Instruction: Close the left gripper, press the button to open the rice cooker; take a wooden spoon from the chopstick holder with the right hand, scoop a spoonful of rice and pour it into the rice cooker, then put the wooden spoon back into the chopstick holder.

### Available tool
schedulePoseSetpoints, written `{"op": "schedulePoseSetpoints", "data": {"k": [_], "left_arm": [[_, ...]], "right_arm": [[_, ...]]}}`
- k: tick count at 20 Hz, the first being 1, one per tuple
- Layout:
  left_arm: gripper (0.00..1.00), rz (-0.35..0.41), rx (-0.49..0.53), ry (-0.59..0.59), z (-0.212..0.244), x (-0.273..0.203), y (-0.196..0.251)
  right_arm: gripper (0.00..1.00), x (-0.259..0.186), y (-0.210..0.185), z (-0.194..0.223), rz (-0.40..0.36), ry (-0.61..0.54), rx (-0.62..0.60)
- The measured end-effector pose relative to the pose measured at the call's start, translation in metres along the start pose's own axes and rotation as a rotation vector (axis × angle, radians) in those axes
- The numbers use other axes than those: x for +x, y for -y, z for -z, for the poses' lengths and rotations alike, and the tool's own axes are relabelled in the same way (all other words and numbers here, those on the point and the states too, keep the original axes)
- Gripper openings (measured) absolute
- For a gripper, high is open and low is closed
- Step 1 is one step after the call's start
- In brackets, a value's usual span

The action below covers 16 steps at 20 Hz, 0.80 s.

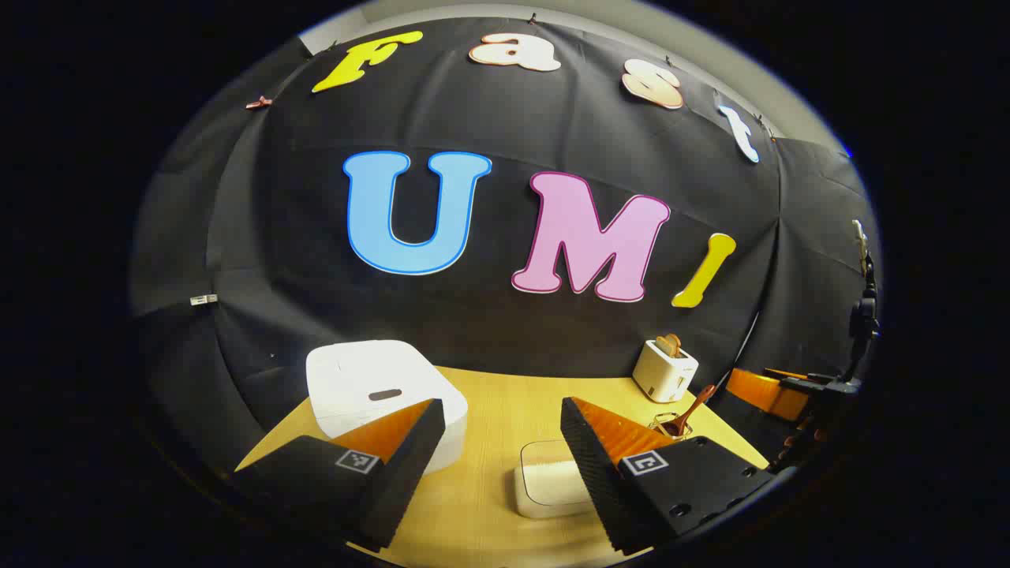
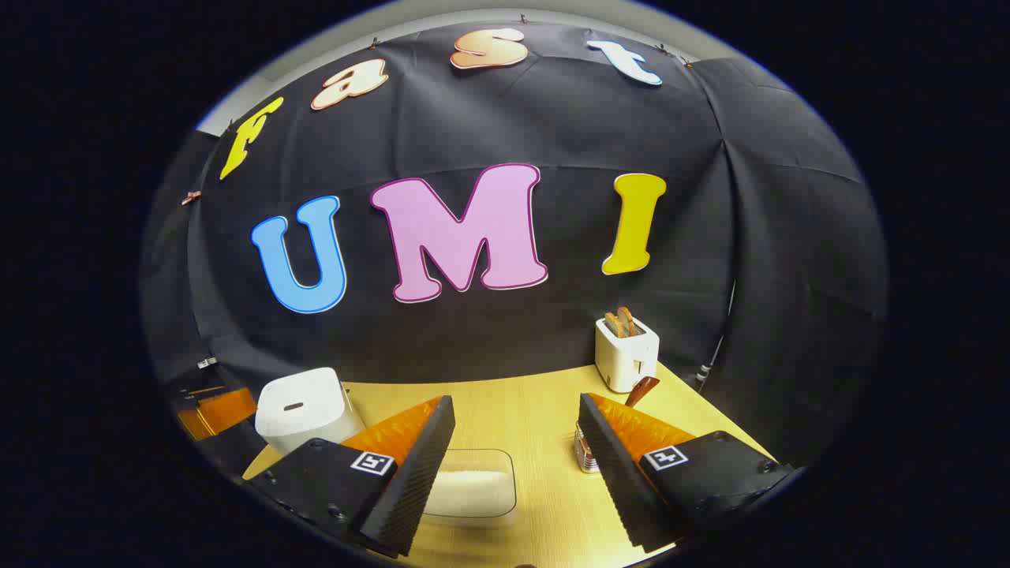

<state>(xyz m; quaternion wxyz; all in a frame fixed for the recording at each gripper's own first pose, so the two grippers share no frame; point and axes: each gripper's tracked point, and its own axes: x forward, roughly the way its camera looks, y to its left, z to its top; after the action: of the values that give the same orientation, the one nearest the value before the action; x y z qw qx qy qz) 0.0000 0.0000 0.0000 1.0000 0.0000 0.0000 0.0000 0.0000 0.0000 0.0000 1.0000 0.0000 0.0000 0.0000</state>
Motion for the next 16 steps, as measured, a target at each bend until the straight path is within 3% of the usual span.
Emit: {"op": "schedulePoseSetpoints", "data": {"k": [16], "left_arm": [[0.96, -0.023, 0.016, 0.012, -0.022, 0.040, -0.058]], "right_arm": [[0.98, 0.007, -0.004, 0.007, 0.075, -0.009, -0.026]]}}
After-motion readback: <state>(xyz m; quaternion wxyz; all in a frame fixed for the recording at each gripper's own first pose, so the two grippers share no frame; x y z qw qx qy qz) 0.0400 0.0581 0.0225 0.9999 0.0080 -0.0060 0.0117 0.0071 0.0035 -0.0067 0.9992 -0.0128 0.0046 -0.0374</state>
